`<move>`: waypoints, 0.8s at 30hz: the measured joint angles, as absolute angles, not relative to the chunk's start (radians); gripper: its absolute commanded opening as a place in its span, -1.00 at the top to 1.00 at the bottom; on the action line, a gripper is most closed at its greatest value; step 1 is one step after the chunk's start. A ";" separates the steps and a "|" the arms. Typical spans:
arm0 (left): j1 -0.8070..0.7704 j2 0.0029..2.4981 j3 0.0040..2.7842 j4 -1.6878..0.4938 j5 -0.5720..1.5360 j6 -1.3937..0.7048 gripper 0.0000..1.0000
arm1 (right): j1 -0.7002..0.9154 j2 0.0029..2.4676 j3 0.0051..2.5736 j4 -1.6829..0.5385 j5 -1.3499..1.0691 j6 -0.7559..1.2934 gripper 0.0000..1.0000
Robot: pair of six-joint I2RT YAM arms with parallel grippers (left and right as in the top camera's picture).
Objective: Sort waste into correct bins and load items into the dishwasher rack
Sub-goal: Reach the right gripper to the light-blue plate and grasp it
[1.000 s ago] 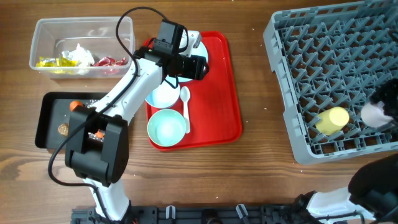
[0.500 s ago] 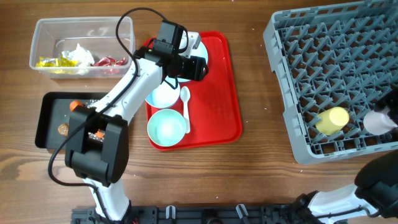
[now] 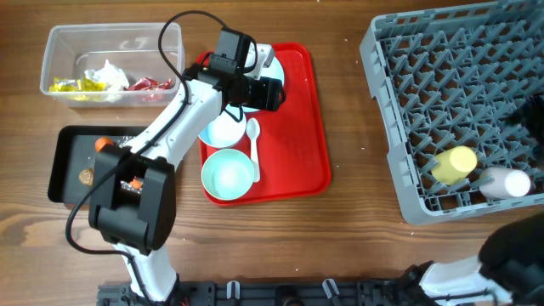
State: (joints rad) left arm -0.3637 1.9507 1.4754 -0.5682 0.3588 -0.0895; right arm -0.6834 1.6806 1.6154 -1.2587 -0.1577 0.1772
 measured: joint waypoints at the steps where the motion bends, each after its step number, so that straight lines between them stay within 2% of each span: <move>1: -0.360 1.951 1.481 -0.585 0.359 -0.089 -0.46 | -0.639 1.639 1.620 -1.245 -0.180 0.166 -1.00; 4: -0.319 1.928 1.517 -0.674 0.352 -0.088 -0.53 | -0.369 1.519 1.643 -1.169 -0.236 0.149 -0.99; 8: -0.205 1.828 1.531 -0.776 0.344 -0.135 -0.65 | -0.028 1.551 1.650 -0.961 -0.250 0.201 -0.99; 13: -0.050 1.779 1.538 -0.869 0.338 -0.194 -1.00 | 0.204 1.757 1.650 -0.698 -0.255 0.294 -0.95; 15: -0.017 1.776 1.538 -0.902 0.337 -0.209 -1.00 | 0.273 1.893 1.650 -0.584 -0.262 0.337 -0.78; 17: -0.005 1.776 1.538 -0.913 0.337 -0.215 -1.00 | 0.334 2.037 1.650 -0.477 -0.263 0.383 -0.44; 18: -0.005 1.776 1.538 -0.915 0.337 -0.216 -1.00 | 0.358 2.100 1.650 -0.432 -0.263 0.413 -0.35; 24: -0.005 1.776 1.538 -0.945 0.337 -0.216 -1.00 | 0.426 2.234 1.649 -0.335 -0.223 0.549 -0.03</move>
